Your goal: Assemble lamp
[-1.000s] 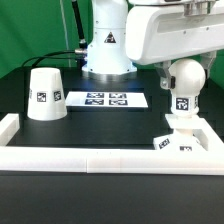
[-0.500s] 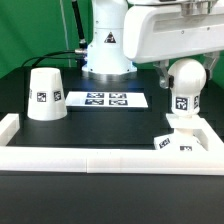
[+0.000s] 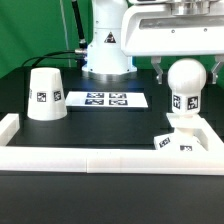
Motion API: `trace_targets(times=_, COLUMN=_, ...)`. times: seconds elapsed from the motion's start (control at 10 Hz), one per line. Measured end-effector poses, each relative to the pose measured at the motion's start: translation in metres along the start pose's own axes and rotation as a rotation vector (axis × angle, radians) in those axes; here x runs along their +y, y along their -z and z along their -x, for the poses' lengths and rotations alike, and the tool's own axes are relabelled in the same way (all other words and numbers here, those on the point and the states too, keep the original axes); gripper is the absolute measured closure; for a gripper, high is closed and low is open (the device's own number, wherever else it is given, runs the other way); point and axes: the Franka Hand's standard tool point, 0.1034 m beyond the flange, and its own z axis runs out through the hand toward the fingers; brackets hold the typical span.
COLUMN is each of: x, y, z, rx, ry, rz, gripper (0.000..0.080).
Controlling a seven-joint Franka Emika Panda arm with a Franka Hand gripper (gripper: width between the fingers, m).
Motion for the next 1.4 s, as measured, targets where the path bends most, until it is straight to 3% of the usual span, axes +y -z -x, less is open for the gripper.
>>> trace_targets(times=0.7, x=-0.0031, y=-0.0021, z=0.0029, rx=-0.012, ry=-0.643, rz=-0.006, gripper=0.0220)
trace_targets(times=0.9, x=-0.0044, y=-0.0021, z=0.0006, rx=-0.011, ry=-0.767, rz=-0.033, gripper=0.0220)
trace_targets(times=1.3, x=-0.0051, y=-0.0023, z=0.0000, rx=-0.009, ry=-0.766, rz=-0.036, gripper=0.0220)
trace_targets(times=1.4, x=-0.0055, y=-0.0023, z=0.0004, rx=-0.009, ry=-0.723, rz=-0.034, gripper=0.0130)
